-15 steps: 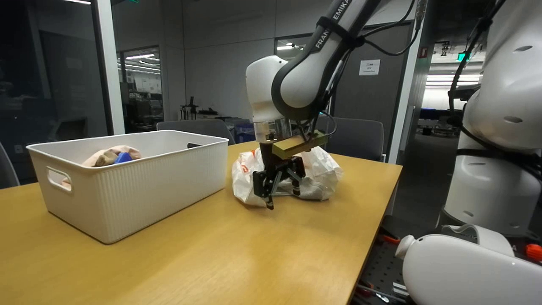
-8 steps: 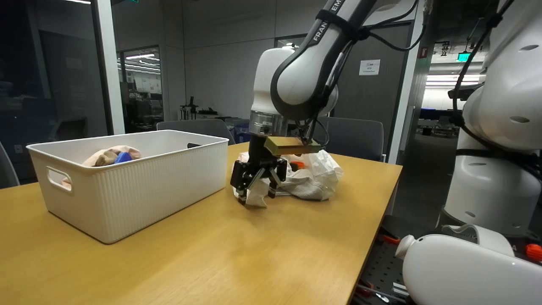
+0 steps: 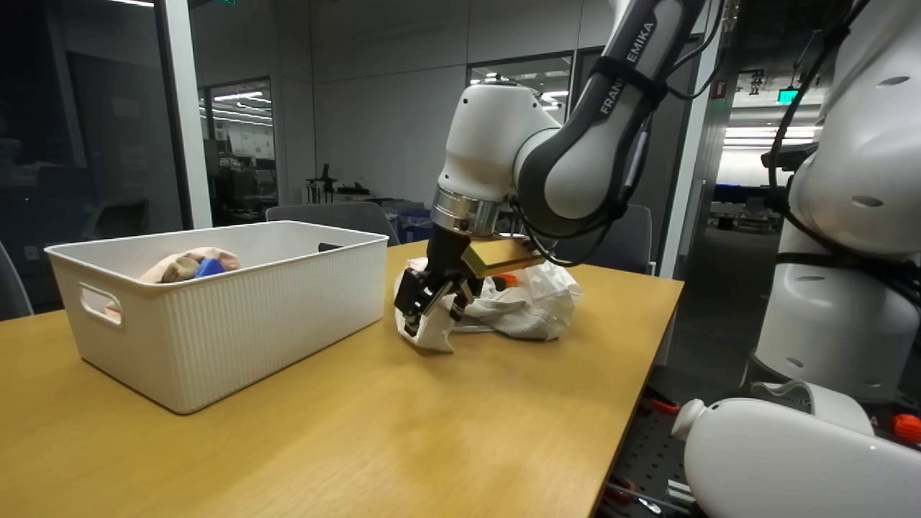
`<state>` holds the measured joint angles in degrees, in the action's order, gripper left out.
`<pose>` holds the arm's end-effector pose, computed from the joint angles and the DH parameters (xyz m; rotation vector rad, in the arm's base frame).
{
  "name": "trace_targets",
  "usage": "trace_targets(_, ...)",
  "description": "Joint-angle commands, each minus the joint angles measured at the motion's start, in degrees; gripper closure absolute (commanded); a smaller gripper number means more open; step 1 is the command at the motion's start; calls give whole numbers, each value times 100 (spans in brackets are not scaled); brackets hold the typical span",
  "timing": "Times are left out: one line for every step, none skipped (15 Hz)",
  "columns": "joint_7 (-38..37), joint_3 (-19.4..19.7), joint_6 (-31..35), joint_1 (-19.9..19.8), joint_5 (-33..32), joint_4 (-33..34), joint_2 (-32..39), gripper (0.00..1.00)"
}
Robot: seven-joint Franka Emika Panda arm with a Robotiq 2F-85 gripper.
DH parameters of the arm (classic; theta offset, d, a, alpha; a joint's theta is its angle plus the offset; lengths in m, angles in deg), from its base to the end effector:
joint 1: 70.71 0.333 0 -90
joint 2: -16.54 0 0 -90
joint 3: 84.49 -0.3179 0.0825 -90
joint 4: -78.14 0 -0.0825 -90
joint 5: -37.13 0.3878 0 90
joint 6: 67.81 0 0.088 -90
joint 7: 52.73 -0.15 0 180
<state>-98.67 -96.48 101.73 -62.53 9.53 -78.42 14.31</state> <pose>0.3950 0.1733 0.2149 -3.0981 -0.0217 -0.4669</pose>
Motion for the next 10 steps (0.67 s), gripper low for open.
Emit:
trace_targets(-1189, -129, -101, -151, -1357, 3, -226, 0)
trace_targets(-1397, -133, -75, -154, -1598, 28, -170, 0)
trace_targets(-1650, -148, -65, -150, -1855, 58, -118, 0)
trace_targets(-1919, -154, -82, -163, -2178, 105, -76, 0)
trace_targets(-2086, -148, -105, -159, -2387, 163, 19, 0)
trace_targets(-2341, -141, -160, -170, -2686, 231, 63, 0)
trace_targets(-2621, -124, -245, -191, -3053, 341, 128, 0)
trace_targets(-2935, -113, -374, -200, -3424, 453, 180, 0)
trace_targets(-3190, -103, -520, -196, -3730, 589, 286, 0)
trace_targets(-3465, -92, -640, -189, -4035, 729, 393, 0)
